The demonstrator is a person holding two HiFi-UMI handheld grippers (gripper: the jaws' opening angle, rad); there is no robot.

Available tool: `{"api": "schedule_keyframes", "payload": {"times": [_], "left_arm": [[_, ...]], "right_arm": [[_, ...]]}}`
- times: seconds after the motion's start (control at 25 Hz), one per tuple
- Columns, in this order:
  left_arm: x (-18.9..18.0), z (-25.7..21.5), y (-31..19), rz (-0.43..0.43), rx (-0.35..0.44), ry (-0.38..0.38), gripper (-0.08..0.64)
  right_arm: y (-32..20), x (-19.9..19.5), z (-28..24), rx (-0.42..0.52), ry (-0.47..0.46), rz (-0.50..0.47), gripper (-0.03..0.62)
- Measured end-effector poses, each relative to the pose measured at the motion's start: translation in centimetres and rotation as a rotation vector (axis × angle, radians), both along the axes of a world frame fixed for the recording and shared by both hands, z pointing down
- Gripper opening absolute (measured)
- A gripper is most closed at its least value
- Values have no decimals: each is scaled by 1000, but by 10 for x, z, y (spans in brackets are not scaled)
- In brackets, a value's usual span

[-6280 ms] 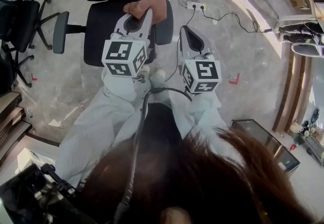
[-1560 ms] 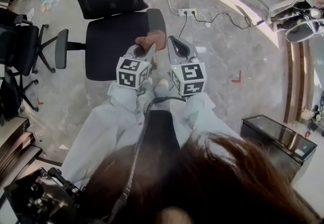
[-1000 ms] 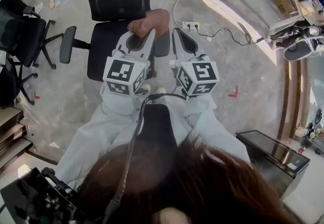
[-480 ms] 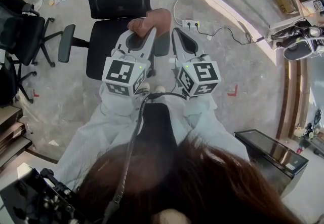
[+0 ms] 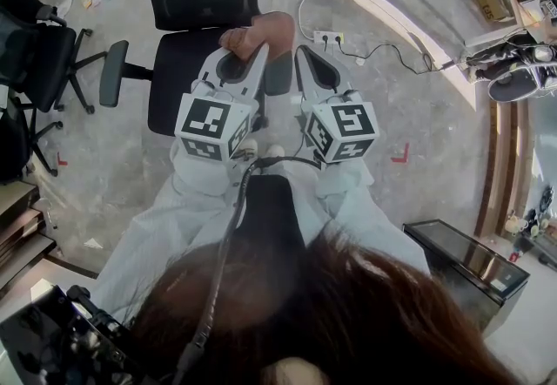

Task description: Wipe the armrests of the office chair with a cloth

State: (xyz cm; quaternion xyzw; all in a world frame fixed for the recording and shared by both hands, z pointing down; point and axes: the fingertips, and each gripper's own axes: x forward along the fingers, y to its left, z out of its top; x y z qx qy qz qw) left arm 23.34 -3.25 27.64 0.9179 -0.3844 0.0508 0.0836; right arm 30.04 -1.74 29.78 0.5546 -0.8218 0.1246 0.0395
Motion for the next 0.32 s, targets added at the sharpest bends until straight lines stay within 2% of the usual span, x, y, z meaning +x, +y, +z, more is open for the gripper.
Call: {"api": "schedule_keyframes", "payload": {"times": [0.32], "left_arm": [[-1, 4, -1, -7, -19, 14, 38]], "right_arm": [[-1, 3, 3, -3, -4, 3, 0]]}}
